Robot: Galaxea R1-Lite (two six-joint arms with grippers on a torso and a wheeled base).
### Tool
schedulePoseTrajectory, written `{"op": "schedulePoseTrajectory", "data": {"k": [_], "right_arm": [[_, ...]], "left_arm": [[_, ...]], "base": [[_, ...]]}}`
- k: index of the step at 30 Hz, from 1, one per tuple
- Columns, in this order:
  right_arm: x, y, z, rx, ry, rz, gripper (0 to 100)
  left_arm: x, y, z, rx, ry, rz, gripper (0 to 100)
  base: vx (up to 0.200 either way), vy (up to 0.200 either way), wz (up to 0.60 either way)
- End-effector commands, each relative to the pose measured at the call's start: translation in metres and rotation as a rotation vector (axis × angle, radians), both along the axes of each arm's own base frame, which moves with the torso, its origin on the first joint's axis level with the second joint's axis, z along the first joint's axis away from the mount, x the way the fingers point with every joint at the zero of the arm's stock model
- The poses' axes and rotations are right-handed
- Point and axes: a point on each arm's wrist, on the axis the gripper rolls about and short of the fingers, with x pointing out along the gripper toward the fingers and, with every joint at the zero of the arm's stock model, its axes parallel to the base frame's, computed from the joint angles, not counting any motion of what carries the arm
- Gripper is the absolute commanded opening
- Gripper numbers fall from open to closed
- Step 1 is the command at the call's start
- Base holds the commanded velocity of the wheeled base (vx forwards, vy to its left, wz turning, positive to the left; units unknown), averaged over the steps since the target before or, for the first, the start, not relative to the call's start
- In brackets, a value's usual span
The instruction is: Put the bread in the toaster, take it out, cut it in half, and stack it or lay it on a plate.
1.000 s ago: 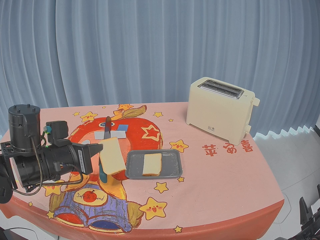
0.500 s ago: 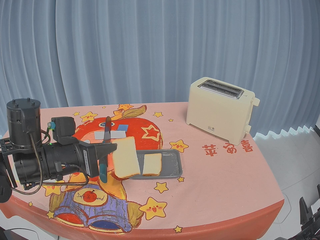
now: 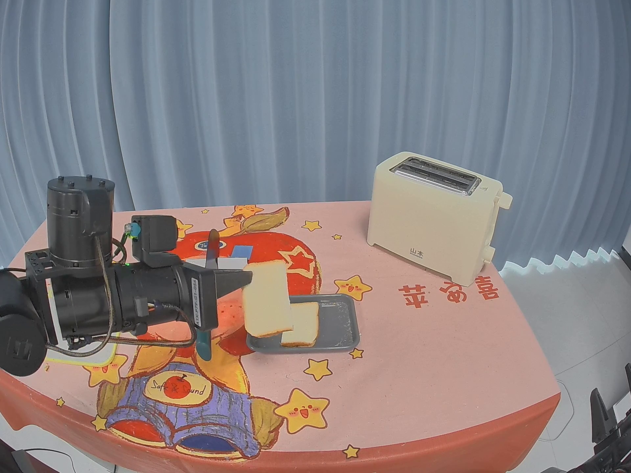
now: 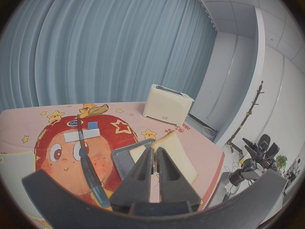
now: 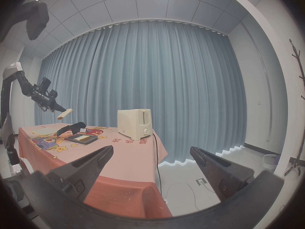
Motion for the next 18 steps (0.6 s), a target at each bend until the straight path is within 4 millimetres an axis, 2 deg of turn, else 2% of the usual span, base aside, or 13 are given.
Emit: {"op": "schedulePoseTrajectory", "data": {"k": [1, 9, 18], "right_arm": [[0.000, 0.000, -0.005, 0.000, 0.000, 0.000, 100], [0.000, 0.000, -0.005, 0.000, 0.000, 0.000, 100], [0.000, 0.000, -0.005, 0.000, 0.000, 0.000, 100]], "left_arm": [[0.011, 0.002, -0.005, 0.007, 0.024, 0.020, 0], [0.025, -0.001, -0.016, 0.024, 0.060, 0.023, 0], [0.048, -0.014, -0.039, 0.060, 0.123, 0.019, 0]], "base": [[0.000, 0.000, 0.00], [0.000, 0.000, 0.00], [0.000, 0.000, 0.00]]}}
